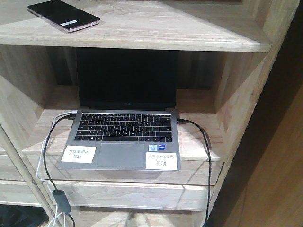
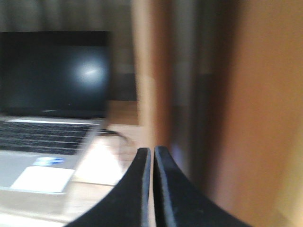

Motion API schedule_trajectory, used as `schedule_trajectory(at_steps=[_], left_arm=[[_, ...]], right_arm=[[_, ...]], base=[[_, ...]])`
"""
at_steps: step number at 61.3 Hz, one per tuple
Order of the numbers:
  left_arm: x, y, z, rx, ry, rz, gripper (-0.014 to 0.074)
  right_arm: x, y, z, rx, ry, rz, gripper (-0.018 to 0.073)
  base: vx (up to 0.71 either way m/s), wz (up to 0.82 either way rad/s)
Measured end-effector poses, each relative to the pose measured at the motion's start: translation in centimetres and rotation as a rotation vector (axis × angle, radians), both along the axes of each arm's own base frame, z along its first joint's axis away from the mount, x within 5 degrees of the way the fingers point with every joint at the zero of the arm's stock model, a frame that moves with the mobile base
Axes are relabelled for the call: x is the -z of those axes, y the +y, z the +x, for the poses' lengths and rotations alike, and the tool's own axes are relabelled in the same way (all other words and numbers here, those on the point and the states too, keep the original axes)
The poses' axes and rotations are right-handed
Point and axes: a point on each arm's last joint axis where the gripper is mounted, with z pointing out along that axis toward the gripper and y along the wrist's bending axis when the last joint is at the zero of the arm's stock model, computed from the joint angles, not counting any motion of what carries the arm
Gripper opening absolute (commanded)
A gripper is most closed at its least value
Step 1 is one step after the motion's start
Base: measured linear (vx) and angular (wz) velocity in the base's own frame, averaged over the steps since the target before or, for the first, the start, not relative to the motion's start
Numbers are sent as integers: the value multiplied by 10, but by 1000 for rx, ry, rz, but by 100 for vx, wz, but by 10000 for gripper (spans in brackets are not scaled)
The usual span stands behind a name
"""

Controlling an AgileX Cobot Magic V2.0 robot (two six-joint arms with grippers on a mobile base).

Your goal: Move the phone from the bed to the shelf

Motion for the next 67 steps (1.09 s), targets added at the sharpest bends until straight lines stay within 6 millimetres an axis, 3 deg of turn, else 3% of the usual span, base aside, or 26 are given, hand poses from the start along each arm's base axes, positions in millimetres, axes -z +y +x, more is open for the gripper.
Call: schedule_trajectory(at_steps=[26, 67], left_arm=[[0, 0, 0, 0, 0, 0, 1], [0, 0, 0, 0, 0, 0, 1]], right_arm=[[50, -3, 15, 58, -52, -18, -1], [47, -4, 16, 64, -121, -19, -1]], base=[[0, 0], [0, 0]])
